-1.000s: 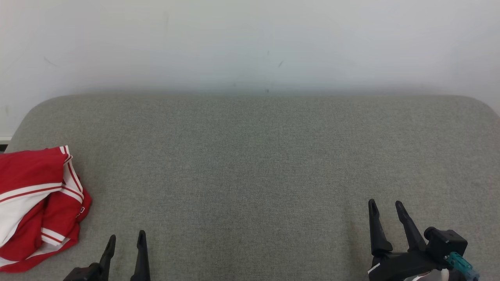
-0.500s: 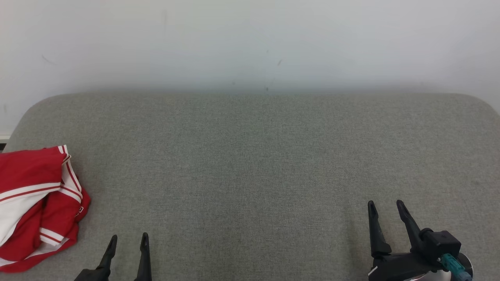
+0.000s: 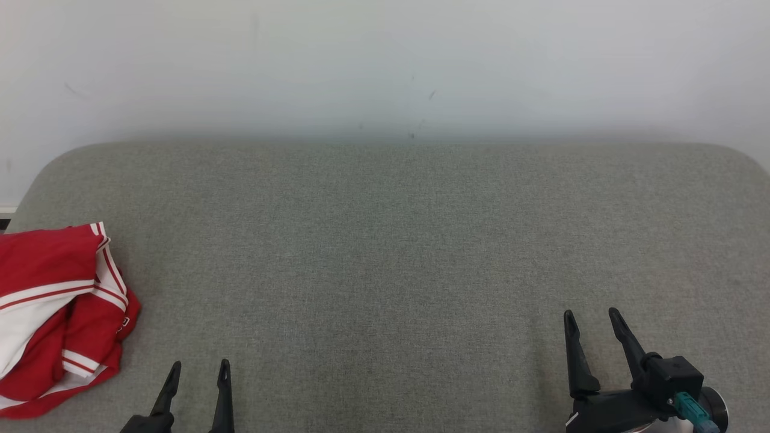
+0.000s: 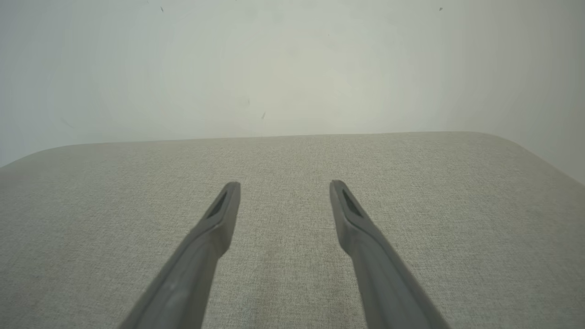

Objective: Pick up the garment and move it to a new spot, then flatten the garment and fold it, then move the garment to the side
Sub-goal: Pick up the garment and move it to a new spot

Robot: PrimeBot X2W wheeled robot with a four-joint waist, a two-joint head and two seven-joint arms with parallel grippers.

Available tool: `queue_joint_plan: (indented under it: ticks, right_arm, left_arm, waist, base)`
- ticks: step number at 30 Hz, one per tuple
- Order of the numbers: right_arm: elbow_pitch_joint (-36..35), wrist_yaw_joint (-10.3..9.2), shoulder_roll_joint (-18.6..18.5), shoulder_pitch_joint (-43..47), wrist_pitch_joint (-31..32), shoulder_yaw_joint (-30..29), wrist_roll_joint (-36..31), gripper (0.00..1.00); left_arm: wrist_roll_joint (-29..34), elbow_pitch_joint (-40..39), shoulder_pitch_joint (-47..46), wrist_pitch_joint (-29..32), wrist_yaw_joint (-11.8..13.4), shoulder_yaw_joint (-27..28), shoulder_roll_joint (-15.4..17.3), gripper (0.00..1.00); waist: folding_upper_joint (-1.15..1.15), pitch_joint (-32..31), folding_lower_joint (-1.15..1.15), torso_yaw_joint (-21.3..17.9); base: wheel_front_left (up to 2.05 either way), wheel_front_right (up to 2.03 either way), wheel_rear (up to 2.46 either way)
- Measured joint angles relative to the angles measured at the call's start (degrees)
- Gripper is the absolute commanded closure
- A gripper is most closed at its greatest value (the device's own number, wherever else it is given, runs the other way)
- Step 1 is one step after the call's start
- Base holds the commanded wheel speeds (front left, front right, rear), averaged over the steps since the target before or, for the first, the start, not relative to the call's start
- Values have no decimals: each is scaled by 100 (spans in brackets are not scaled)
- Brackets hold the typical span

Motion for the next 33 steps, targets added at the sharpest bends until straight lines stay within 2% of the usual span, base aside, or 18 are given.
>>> queue_joint_plan:
  ticks: [12, 18, 25, 33]
  right_arm:
    - [0, 0, 22, 3, 0, -8, -19, 0]
    - [-25, 0, 11, 18, -1, 86, -21, 0]
    - [-38, 0, 3, 9, -11, 312, -12, 0]
    - [-24, 0, -29, -24, -13, 598, 63, 0]
  left_arm:
    - [-3, 4, 8, 0, 0, 14, -5, 0]
    - [-13, 26, 4, -1, -2, 65, -8, 0]
    - [-13, 58, 0, -1, 3, 200, -11, 0]
    - [-30, 76, 42, -1, 56, 379, -11, 0]
  waist:
    - [0, -19, 0, 39]
    - [0, -7, 0, 193]
    - [0, 29, 0, 617]
    - [0, 86, 0, 1374]
  base:
    - [0, 0, 0]
    - [0, 0, 0]
    - [0, 0, 0]
    - [0, 0, 0]
